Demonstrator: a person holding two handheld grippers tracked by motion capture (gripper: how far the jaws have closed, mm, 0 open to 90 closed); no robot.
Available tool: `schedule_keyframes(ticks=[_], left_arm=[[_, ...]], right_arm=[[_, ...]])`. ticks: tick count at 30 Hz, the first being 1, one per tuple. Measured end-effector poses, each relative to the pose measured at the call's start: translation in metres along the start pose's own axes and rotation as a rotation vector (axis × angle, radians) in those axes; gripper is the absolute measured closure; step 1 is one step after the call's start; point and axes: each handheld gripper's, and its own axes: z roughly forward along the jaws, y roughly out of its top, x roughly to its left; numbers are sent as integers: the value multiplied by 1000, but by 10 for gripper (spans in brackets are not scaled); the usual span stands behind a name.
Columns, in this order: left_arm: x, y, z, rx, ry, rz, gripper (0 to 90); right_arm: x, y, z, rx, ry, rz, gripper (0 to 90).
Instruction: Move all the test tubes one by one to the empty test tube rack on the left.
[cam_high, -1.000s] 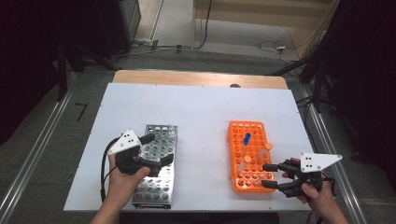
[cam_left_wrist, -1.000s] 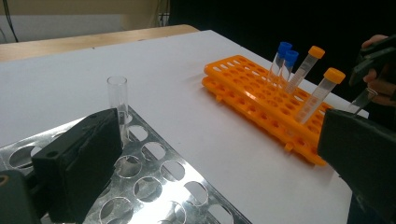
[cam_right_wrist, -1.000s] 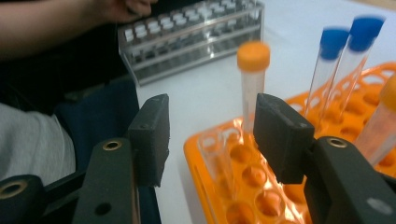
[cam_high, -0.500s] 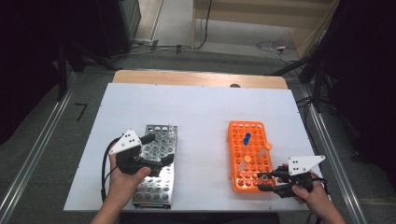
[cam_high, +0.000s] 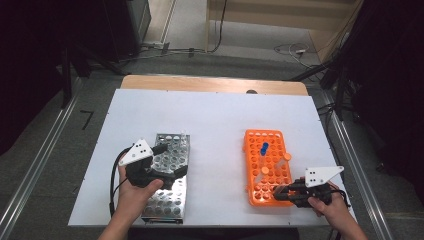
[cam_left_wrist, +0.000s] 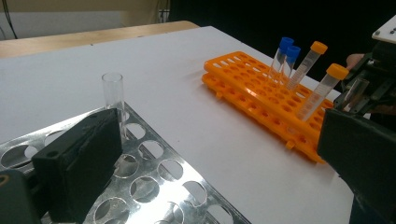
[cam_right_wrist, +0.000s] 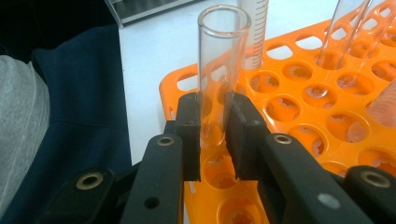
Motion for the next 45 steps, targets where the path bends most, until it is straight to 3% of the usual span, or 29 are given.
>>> schedule_keyframes(ticks=[9, 19, 33, 45], left_arm=[[-3, 1, 0, -6, -3, 7, 3], [-12, 5, 4, -10, -28, 25, 5], [-43, 14, 19, -8, -108, 72, 15], [-70, 20, 38, 3, -211, 112, 62]], right_arm=[[2, 9, -13, -71, -17, 28, 739], [18, 31, -18, -109, -44, 22, 739], [37, 59, 3, -159, -52, 44, 739], [43, 71, 32, -146, -29, 67, 739]])
